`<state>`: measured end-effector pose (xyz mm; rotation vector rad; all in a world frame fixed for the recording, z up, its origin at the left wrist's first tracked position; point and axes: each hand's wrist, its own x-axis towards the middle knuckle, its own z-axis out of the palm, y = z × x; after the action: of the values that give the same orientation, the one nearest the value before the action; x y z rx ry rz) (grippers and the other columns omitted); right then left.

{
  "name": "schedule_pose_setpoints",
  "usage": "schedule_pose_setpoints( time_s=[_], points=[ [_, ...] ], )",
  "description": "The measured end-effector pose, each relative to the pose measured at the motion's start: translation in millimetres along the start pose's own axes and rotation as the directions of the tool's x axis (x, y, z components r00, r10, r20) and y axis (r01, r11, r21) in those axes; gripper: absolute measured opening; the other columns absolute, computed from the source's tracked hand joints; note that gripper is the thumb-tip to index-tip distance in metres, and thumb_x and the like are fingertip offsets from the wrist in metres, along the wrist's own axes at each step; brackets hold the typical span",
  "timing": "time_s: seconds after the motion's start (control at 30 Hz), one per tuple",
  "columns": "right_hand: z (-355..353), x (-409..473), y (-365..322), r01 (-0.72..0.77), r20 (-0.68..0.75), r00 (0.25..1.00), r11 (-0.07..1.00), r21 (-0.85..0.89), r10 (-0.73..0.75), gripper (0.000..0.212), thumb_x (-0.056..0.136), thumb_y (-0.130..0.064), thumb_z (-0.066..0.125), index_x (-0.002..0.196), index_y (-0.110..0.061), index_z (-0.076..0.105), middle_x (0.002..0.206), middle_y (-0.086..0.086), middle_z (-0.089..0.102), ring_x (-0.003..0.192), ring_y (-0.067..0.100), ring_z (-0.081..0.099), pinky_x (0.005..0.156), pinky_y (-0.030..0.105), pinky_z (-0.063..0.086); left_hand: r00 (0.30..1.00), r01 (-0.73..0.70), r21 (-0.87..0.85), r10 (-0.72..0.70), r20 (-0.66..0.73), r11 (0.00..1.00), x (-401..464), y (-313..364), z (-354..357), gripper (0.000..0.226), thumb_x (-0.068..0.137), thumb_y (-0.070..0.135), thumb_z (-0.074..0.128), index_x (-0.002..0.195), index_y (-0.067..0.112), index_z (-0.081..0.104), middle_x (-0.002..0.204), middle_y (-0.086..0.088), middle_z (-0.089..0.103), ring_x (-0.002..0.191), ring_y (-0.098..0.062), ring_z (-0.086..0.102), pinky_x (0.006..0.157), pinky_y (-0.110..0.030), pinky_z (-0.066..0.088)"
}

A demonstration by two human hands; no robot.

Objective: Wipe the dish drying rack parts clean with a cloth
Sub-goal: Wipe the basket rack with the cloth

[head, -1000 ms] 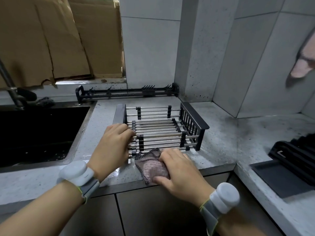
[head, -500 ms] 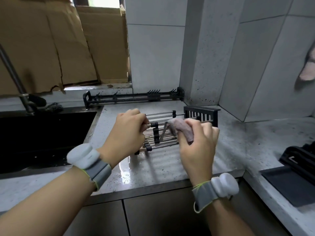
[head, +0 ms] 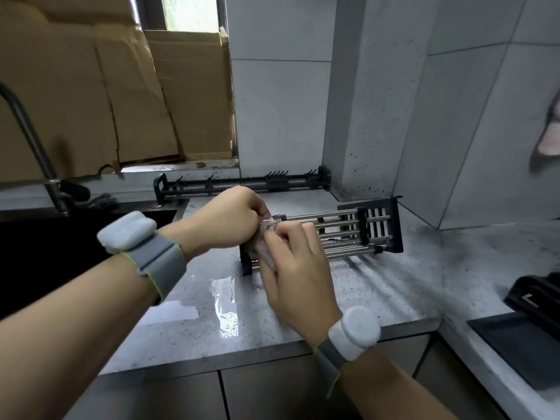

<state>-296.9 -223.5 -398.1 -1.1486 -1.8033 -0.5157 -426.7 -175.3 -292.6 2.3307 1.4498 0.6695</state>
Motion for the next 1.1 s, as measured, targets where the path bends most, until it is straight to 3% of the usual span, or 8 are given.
schedule_pose_setpoints(
  time_s=[0.1,0.23,0.33,0.47,0.57,0.67,0.8,1.1],
  points=[
    [-10.8,10.3,12.6,0.009,0.04,0.999,1.0,-0.022,-0.008,0.024,0.086,-0.013,0.062,0.109,-0.006,0.066,0.104,0.006,0.056,0.095,0.023,0.048,0.076,0.038,0.049,0.993,0.059,-0.124,-0.046,0.107,0.99,3.9,4.2,-12.0,0.03,0.083,-0.006,0.046,0.087,0.0,0.075,0.085,-0.013,0.073,0.078,-0.024,0.061,0.08,-0.041,0.055],
    [-26.2,32.8,24.6,-0.245,-0.106,0.965,0.969,-0.04,0.24,0.022,0.085,-0.012,0.054,0.104,-0.009,0.064,0.102,0.004,0.05,0.096,0.017,0.041,0.083,0.031,0.045,0.996,0.055,-0.233,-0.038,0.079,0.971,5.1,14.4,-22.2,0.03,0.078,0.026,0.049,0.078,-0.001,0.063,0.081,-0.008,0.052,0.078,-0.02,0.043,0.076,-0.038,0.034],
    [-21.1,35.3,1.6,-0.187,-0.035,0.982,0.979,-0.078,0.185,0.023,0.089,-0.022,0.056,0.108,-0.01,0.064,0.102,0.005,0.049,0.093,0.018,0.036,0.078,0.027,0.031,0.992,0.112,-0.367,-0.081,0.099,0.924,3.3,24.6,-19.8,0.022,0.07,0.037,0.044,0.073,0.017,0.053,0.076,-0.004,0.05,0.076,-0.018,0.041,0.077,-0.039,0.031],
    [-13.4,32.6,-6.5,-0.096,0.026,0.995,0.989,-0.109,0.099,0.033,0.095,-0.031,0.049,0.117,-0.012,0.063,0.108,0.005,0.052,0.095,0.025,0.043,0.078,0.037,0.038,0.984,0.169,-0.453,-0.125,0.125,0.875,-0.2,23.7,-20.7,0.026,0.073,0.042,0.044,0.064,0.019,0.05,0.069,0.0,0.054,0.074,-0.019,0.045,0.083,-0.042,0.036],
    [-17.2,34.8,11.0,-0.03,-0.012,1.0,0.996,-0.089,0.029,0.024,0.093,-0.021,0.055,0.112,-0.011,0.067,0.103,0.007,0.055,0.092,0.026,0.045,0.077,0.037,0.04,0.988,0.142,-0.445,-0.098,0.12,0.884,-1.5,17.7,-21.6,0.037,0.072,0.043,0.042,0.072,0.012,0.062,0.076,-0.004,0.067,0.078,-0.021,0.053,0.094,-0.048,0.041],
    [-24.5,31.8,22.4,-0.047,0.01,0.999,0.996,-0.081,0.048,0.022,0.092,-0.018,0.055,0.109,-0.01,0.067,0.099,0.004,0.055,0.091,0.021,0.045,0.078,0.033,0.043,0.995,0.101,-0.36,-0.1,0.021,0.927,-1.3,11.6,-21.0,0.034,0.076,0.043,0.048,0.071,0.012,0.063,0.07,0.0,0.062,0.071,-0.02,0.049,0.073,-0.039,0.039],
    [-43.6,22.2,60.7,-0.196,-0.059,0.98,0.969,-0.154,0.189,0.026,0.09,-0.012,0.061,0.115,-0.008,0.067,0.097,0.003,0.053,0.09,0.018,0.044,0.074,0.036,0.049,0.994,0.095,-0.219,-0.106,-0.038,0.971,4.2,-10.4,-21.4,0.033,0.09,0.041,0.07,0.078,0.011,0.076,0.08,-0.001,0.074,0.077,-0.019,0.066,0.074,-0.032,0.05],
    [-35.5,19.9,38.6,-0.242,-0.053,0.97,0.967,-0.084,0.239,0.037,0.093,-0.021,0.058,0.129,-0.016,0.063,0.105,0.001,0.054,0.097,0.011,0.039,0.078,0.024,0.045,0.989,0.033,-0.118,-0.049,-0.142,0.992,14.4,-11.6,-6.4,0.03,0.089,0.033,0.074,0.07,0.011,0.067,0.063,-0.008,0.06,0.057,-0.018,0.046,0.06,-0.032,0.038]
  ],
)
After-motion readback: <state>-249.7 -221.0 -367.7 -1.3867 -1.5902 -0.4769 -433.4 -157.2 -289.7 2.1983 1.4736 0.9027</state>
